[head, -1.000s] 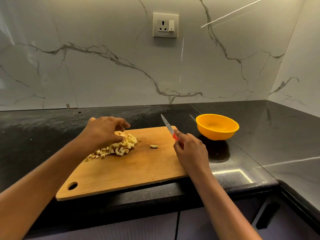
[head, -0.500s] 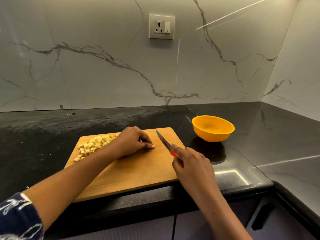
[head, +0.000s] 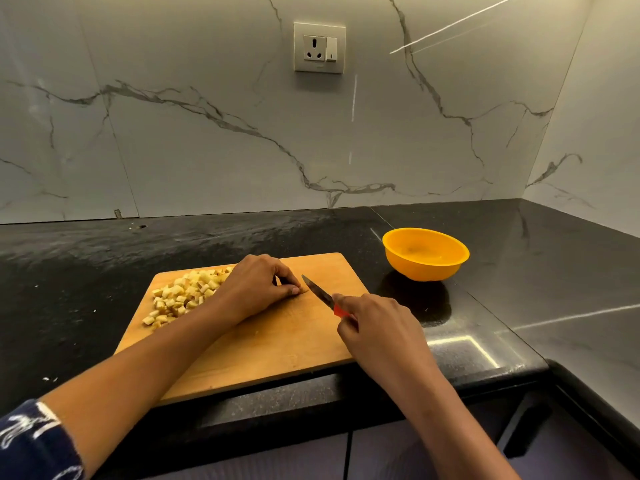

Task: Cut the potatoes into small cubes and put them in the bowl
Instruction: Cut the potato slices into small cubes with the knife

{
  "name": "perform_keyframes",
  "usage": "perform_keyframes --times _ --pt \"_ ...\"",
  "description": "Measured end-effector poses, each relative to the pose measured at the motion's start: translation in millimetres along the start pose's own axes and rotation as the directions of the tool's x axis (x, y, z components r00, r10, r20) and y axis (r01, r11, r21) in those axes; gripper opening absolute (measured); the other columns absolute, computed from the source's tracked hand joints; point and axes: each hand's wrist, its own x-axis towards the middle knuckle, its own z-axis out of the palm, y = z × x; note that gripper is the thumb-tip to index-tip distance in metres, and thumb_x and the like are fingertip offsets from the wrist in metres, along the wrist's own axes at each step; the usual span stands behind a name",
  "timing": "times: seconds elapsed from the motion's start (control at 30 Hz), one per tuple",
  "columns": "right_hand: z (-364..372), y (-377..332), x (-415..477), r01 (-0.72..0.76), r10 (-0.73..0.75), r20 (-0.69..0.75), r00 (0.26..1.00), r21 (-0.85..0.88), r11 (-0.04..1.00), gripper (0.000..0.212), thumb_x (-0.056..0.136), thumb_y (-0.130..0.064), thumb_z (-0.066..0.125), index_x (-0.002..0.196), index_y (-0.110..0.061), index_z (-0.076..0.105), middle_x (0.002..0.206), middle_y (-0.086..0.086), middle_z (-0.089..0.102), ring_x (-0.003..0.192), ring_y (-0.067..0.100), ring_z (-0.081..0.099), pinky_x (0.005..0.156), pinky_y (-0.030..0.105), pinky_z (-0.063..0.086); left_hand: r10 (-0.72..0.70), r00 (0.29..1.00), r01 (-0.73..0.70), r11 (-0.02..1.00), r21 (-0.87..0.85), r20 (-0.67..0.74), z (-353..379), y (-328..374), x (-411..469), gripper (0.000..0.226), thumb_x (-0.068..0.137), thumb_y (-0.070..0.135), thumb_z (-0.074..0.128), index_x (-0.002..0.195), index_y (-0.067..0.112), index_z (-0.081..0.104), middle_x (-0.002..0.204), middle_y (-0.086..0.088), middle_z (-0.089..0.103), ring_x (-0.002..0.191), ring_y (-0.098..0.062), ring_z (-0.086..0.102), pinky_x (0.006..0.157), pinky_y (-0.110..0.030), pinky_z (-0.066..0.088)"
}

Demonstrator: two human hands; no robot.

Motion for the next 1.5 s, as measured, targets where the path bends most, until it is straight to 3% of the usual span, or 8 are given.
perform_keyframes --times 0.53,0.63,0.77,0.93,1.1,1.2,1.37,1.5 --pt "2.0 -27.9 23.5 0.042 -0.011 0.125 0.992 -0.251 0.967 0.033 0.097 -0.020 0.044 0.129 -0.022 0.055 0.108 0.004 0.060 0.092 0.021 0.057 0.065 0.029 0.042 -0.014 1.000 0.013 1.000 -0.010 -0.020 2.7 0.9 3.1 0.016 0.084 0.030 0.069 0.097 0.023 0.074 0.084 0.014 0.062 0.072 -0.003 0.054 0.062 -0.010 0.039" --pt "5.0 -31.7 17.5 0.071 -0.031 0.157 0.987 -0.257 0.964 0.032 0.097 -0.017 0.043 0.128 -0.020 0.054 0.109 0.006 0.060 0.097 0.023 0.057 0.066 0.029 0.039 -0.019 0.999 0.018 1.000 -0.009 -0.026 2.0 2.6 1.5 0.014 0.083 0.032 0.070 0.094 0.024 0.074 0.079 0.016 0.061 0.069 -0.001 0.054 0.079 -0.026 0.052" --pt "0.8 -15.8 -18.0 0.098 -0.082 0.076 0.994 -0.235 0.967 0.039 0.097 -0.021 0.040 0.135 -0.027 0.047 0.101 0.001 0.055 0.096 0.021 0.056 0.064 0.029 0.033 -0.017 0.995 0.014 0.999 -0.029 -0.102 -5.2 1.2 -4.0 0.004 0.081 0.032 0.072 0.083 0.029 0.071 0.070 0.024 0.056 0.066 0.000 0.055 0.094 -0.047 0.048" --pt "-4.0 -13.1 -28.9 0.126 -0.133 -0.041 0.990 -0.142 0.982 0.046 0.099 -0.027 0.037 0.143 -0.037 0.035 0.091 -0.009 0.041 0.080 0.012 0.047 0.055 0.022 0.031 -0.035 0.969 0.010 0.994 -0.106 -0.244 -37.2 -10.8 -22.6 0.010 0.079 0.025 0.074 0.084 0.030 0.067 0.077 0.014 0.067 0.071 0.000 0.063 0.078 -0.030 0.056" --pt "1.0 -18.8 -14.5 0.210 -0.221 -0.058 0.974 -0.152 0.966 0.049 0.099 -0.026 0.038 0.146 -0.037 0.029 0.107 -0.005 0.048 0.086 0.016 0.054 0.068 0.027 0.042 -0.087 0.972 0.075 0.995 -0.063 -0.218 -59.9 -36.0 -50.7 0.028 0.082 0.016 0.071 0.098 0.037 0.063 0.090 0.020 0.066 0.084 0.006 0.060 0.087 -0.031 0.051" --pt "5.8 -24.6 -13.4 0.249 -0.262 -0.069 0.963 -0.152 0.956 0.052 0.099 -0.021 0.040 0.146 -0.038 0.029 0.111 -0.004 0.048 0.084 0.015 0.050 0.066 0.025 0.034 -0.099 0.950 0.080 0.994 -0.077 -0.296 -70.6 -47.6 -61.9 0.031 0.084 0.013 0.069 0.107 0.032 0.065 0.097 0.017 0.067 0.087 0.005 0.061 0.090 -0.033 0.051" --pt "14.3 -26.4 -16.3 0.300 -0.320 -0.104 0.942 -0.167 0.939 0.055 0.079 -0.011 0.071 0.128 -0.034 0.058 0.094 -0.003 0.055 0.069 0.010 0.045 0.053 0.022 0.033 0.148 0.918 -0.129 0.989 0.078 -0.367 -71.2 -43.1 -67.8 0.039 0.083 0.021 0.069 0.118 0.031 0.059 0.111 0.000 0.068 0.098 -0.012 0.062 0.085 -0.035 0.052" --pt "15.4 -27.1 -18.5 0.308 -0.328 -0.108 0.939 -0.171 0.936 0.065 0.049 -0.008 0.090 0.106 -0.032 0.072 0.077 -0.006 0.055 0.056 0.007 0.049 0.040 0.010 0.018 0.450 0.892 -0.441 0.889 0.126 -0.049 -56.8 -32.3 -60.4 0.043 0.085 0.041 0.054 0.128 0.038 0.052 0.128 0.017 0.056 0.119 -0.001 0.046 0.095 -0.024 0.038"
